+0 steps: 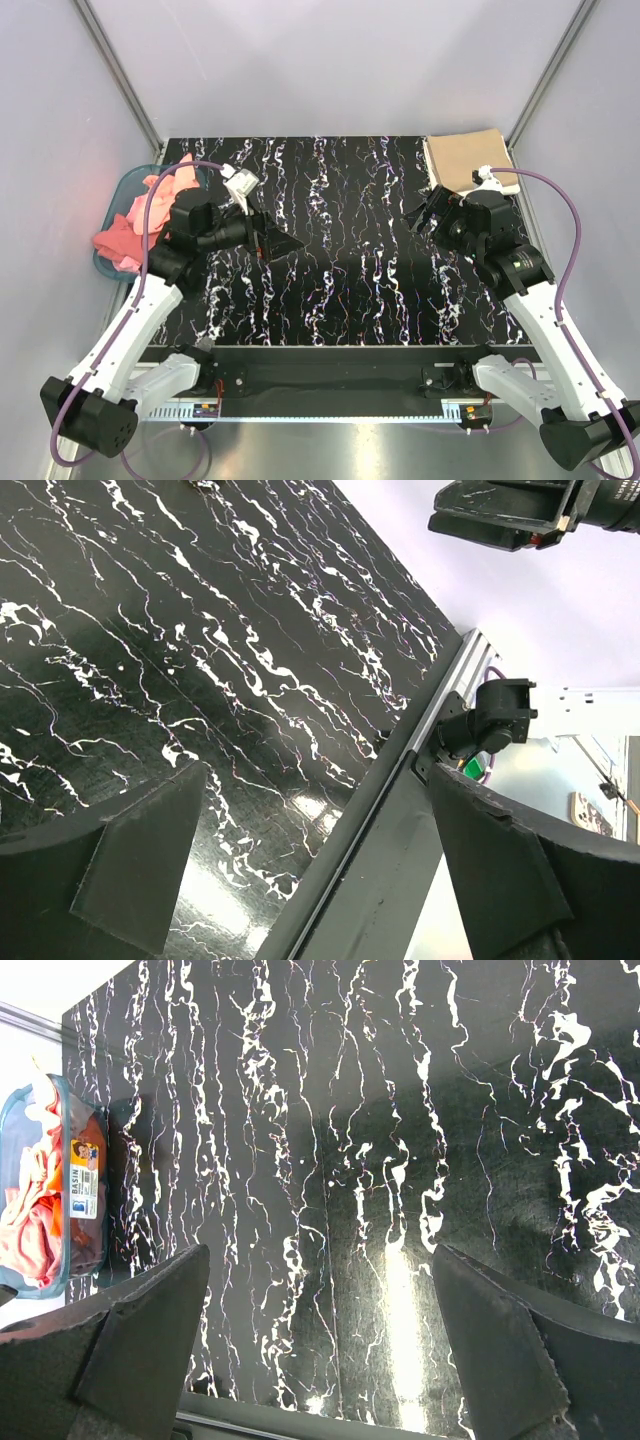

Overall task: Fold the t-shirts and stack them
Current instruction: Grab the tshirt from the pile

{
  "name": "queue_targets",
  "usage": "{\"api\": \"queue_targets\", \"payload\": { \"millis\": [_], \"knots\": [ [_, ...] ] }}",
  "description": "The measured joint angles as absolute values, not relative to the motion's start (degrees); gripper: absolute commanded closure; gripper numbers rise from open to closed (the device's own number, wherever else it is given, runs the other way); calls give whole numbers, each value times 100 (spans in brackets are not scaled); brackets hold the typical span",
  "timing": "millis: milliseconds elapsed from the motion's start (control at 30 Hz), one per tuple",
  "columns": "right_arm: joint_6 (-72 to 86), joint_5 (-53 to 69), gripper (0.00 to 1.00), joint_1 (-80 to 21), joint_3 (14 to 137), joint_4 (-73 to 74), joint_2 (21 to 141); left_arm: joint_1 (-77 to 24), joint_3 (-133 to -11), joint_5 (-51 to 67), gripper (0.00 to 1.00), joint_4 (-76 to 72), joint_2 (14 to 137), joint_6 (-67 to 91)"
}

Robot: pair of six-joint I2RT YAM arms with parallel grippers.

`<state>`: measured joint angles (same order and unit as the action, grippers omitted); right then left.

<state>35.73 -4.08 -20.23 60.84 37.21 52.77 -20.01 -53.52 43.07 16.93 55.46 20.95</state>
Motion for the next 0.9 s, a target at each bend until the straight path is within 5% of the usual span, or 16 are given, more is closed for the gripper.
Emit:
{"api": "queue_targets", "payload": {
  "millis": [300, 533, 900],
  "knots": [
    [3570, -395, 0, -2023, 6093, 3767, 5277, -1953, -5446, 3715, 1, 1922, 5616, 2257],
    [3586, -336, 0, -2023, 6130, 3892, 5275, -1070, -6816, 2257, 1, 3059, 6156, 2576],
    [3579, 60, 0, -2023, 6130, 3883, 5266, 1083, -7815, -436, 23, 4014, 7736, 2285]
  ]
}}
